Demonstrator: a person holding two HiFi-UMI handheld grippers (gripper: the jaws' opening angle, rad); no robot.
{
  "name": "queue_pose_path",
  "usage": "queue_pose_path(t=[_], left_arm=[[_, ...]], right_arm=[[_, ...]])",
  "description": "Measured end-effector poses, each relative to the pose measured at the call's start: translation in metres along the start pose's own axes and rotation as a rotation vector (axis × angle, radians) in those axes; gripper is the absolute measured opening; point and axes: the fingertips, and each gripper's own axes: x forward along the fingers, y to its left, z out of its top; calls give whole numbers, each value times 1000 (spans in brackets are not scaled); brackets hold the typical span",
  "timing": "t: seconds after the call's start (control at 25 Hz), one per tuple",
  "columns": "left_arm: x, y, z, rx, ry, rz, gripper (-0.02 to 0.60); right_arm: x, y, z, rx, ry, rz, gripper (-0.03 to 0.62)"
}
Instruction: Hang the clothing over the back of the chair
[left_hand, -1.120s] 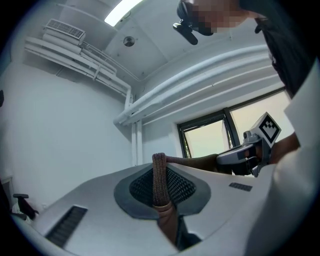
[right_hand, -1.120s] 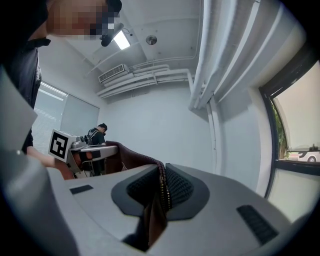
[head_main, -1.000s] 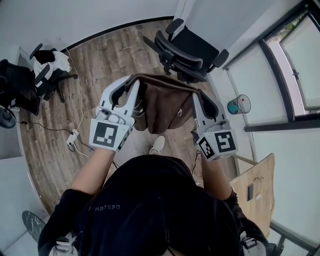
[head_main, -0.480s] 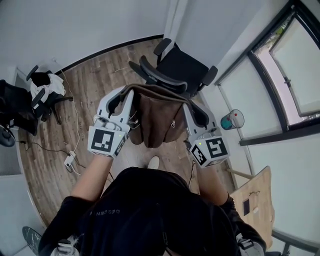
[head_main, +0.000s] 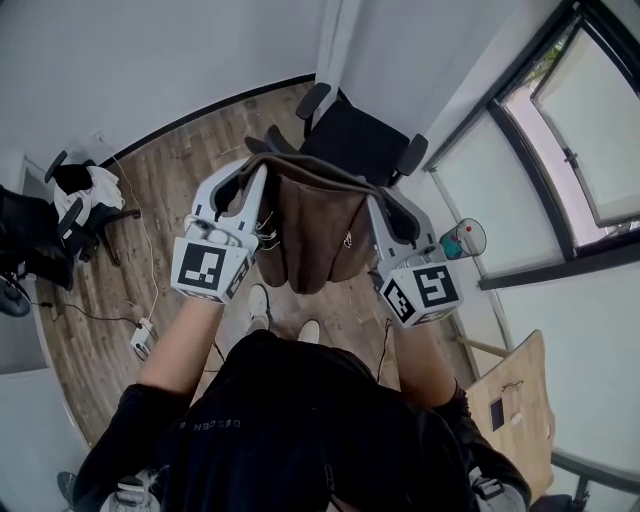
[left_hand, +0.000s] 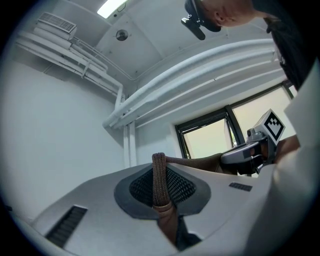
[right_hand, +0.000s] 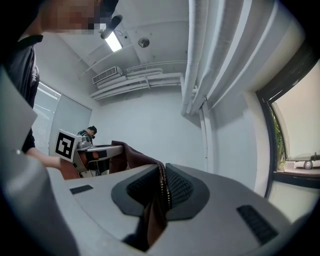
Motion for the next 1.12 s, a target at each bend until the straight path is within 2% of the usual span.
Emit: queue_pose_path(t=[0.24,0.56,0.84,1.12], left_arm=[[33,25,6,-13,-50,-78,49],[89,72,19,-40,-143,-225,49],[128,100,8,-73,-157,-352,49],[155,115,-9,-96,-145,-407,49]], right_arm=[[24,-8,14,-25,-14,-74,54],[69,-21,42,-81,-32,-227,54],[101,-28,45,-89,-22,-374,54],[126,-42,36,-88,3,-442,54]])
